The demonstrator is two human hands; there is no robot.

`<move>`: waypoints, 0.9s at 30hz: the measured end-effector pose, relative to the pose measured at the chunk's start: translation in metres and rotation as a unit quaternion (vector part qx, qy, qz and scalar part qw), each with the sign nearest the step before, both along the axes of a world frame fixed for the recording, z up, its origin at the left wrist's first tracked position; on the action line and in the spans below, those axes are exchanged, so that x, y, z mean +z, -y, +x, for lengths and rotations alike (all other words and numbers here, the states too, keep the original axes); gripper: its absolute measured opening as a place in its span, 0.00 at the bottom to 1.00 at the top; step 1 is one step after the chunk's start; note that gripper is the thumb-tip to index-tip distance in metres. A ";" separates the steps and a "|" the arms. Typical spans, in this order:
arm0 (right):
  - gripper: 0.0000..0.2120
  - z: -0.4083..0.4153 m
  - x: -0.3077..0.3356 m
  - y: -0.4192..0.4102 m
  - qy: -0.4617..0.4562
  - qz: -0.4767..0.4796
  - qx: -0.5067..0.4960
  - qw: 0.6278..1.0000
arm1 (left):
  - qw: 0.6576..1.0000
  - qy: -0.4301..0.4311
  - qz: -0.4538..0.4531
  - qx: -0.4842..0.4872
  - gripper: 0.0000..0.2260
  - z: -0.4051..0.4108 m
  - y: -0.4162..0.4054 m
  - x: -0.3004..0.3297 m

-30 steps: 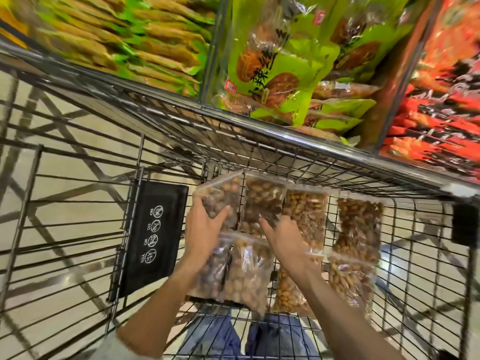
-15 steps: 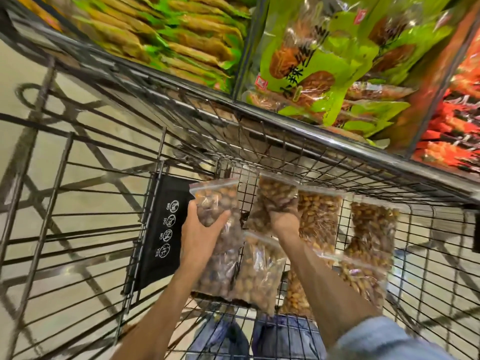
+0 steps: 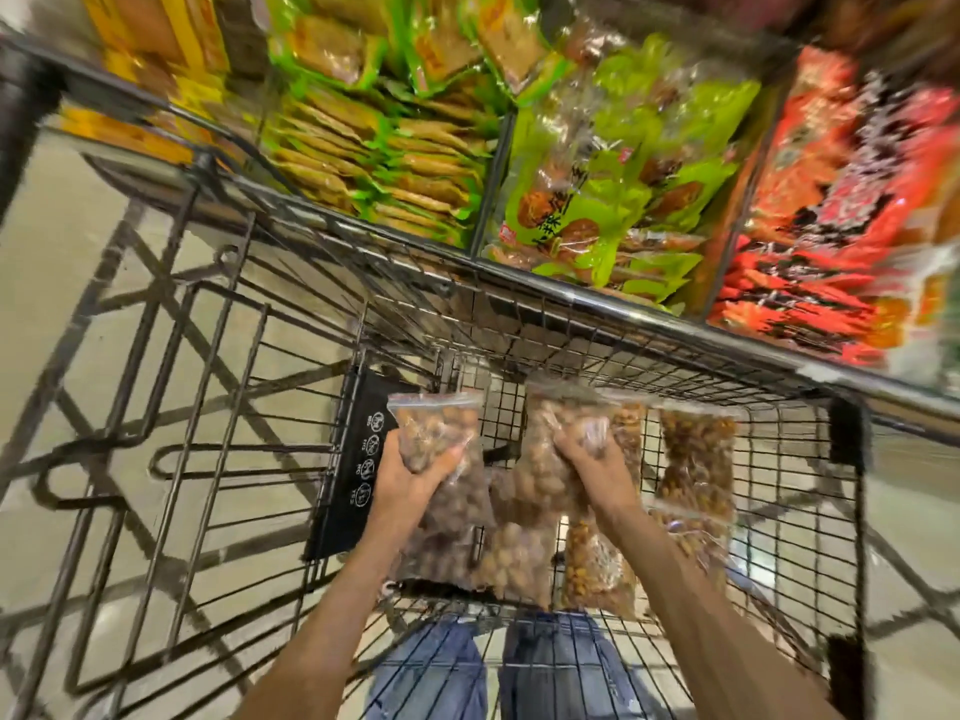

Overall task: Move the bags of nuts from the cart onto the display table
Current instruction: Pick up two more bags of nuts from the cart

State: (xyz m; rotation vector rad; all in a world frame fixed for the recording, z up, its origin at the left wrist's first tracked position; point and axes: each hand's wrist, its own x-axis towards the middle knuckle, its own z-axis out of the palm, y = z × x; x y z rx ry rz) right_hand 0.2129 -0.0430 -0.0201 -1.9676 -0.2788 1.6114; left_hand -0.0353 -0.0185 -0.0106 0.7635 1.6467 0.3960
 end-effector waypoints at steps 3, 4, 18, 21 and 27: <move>0.31 0.001 0.049 0.029 -0.040 0.022 -0.012 0.999 | 1.000 0.015 0.002 -0.017 0.46 -0.002 0.013 0.027; 0.34 0.001 0.067 0.041 -0.039 0.029 -0.008 0.999 | 0.999 0.026 0.007 -0.035 0.44 -0.001 0.018 0.042; 0.35 0.033 0.260 0.231 0.008 0.175 -0.155 0.972 | 0.962 0.146 0.026 -0.230 0.37 0.082 0.104 0.224; 0.26 0.052 0.282 0.275 0.020 0.208 -0.211 0.955 | 0.942 0.139 0.034 -0.302 0.28 0.122 0.128 0.251; 0.26 0.112 0.304 0.378 0.042 0.231 -0.331 0.914 | 0.878 0.126 0.097 -0.452 0.38 0.230 0.192 0.283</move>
